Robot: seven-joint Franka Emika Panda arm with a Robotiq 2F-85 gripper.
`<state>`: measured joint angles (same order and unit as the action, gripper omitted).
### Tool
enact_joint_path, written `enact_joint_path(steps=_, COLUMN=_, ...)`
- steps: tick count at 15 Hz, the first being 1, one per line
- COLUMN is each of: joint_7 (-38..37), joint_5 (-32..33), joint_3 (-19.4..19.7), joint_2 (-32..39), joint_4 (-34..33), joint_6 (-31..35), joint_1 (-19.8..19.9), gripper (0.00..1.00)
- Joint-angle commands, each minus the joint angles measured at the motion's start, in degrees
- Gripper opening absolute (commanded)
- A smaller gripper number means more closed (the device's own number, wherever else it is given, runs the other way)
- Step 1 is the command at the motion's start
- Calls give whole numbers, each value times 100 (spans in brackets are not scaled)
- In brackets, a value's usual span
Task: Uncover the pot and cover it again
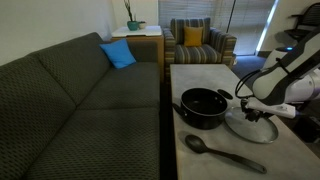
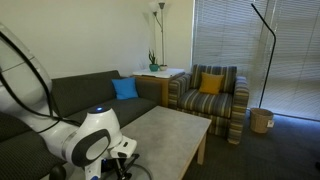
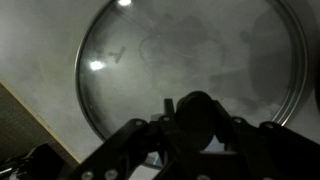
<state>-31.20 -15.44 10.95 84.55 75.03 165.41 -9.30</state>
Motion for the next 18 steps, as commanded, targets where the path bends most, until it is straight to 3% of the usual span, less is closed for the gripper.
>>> enact_joint_path(steps=1, joint_7=-70, joint_5=71, joint_3=33, joint_2=-6, joint_4=-31, joint_6=-382, joint_1=46, gripper=14)
enact_joint_path(steps=4, joint_7=-121, joint_5=86, joint_3=-1, joint_2=-21, joint_4=-15, joint_6=-366, joint_1=50, gripper=14)
enact_joint_path(steps=5, joint_7=-89, joint_5=88, joint_3=-39, joint_2=-21, joint_4=-24, joint_6=-311, joint_1=61, gripper=36)
enact_joint_path(steps=6, joint_7=-80, joint_5=93, joint_3=-44, joint_2=-21, joint_4=-32, joint_6=-250, joint_1=43, gripper=64)
enact_joint_path(steps=8, joint_7=-101, joint_5=21, joint_3=36, joint_2=-102, joint_4=104, joint_6=-163, joint_1=-84, gripper=69)
enact_joint_path(steps=12, joint_7=-305, joint_5=7, joint_3=292, joint_2=-519, joint_4=662, joint_6=-30, joint_1=-457, gripper=97)
enact_joint_path(steps=18, joint_7=-661, joint_5=171, joint_3=794, joint_2=-1368, joint_4=1730, joint_6=228, joint_1=-1201, gripper=100)
